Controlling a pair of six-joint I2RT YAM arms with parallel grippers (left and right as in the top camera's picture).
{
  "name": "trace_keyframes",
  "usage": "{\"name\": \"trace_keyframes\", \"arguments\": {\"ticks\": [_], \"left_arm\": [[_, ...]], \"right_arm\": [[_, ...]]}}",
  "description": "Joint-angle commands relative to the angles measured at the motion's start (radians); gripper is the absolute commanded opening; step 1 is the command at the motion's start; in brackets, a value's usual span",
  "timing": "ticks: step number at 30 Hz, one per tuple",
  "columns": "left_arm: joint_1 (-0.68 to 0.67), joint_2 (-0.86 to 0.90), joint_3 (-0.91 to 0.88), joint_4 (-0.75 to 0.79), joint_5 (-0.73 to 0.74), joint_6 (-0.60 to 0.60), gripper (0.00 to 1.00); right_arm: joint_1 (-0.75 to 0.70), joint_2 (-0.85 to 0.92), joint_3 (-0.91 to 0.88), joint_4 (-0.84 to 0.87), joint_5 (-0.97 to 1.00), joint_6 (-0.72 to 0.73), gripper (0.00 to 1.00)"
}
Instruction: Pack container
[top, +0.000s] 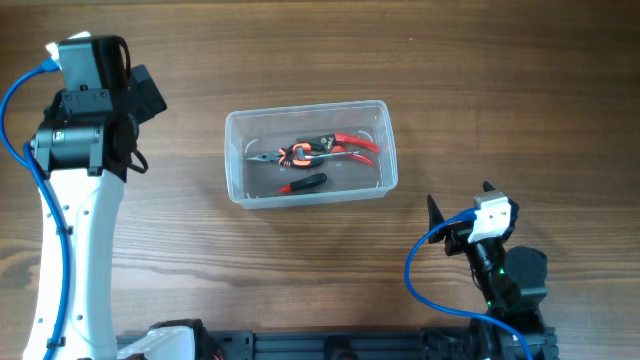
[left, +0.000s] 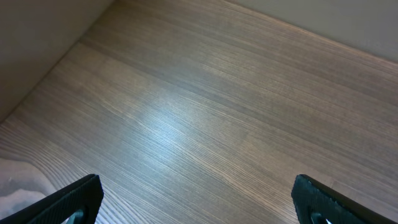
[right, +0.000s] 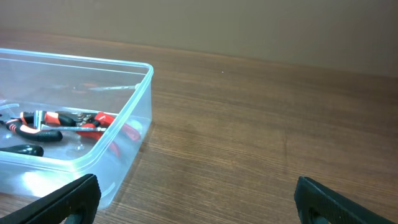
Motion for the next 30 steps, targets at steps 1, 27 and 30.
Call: {"name": "trace_keyframes", "arguments": {"ticks": [1,27,30], "left_arm": [[0.005,0.003,0.001,0.002,-0.013,-0.001,1.0],[0.005,0.003,0.001,0.002,-0.013,-0.001,1.0],[0.004,0.003,0.001,0.002,-0.013,-0.001,1.0]], "right_arm": [[-0.005,-0.013,-0.009,0.006,-0.016,0.013,1.0],[-0.005,-0.213,0.062,0.195,-0.043,-0.075,1.0],[-0.005,-0.213,0.032,0.143,-0.043,-0.072,1.0]]}}
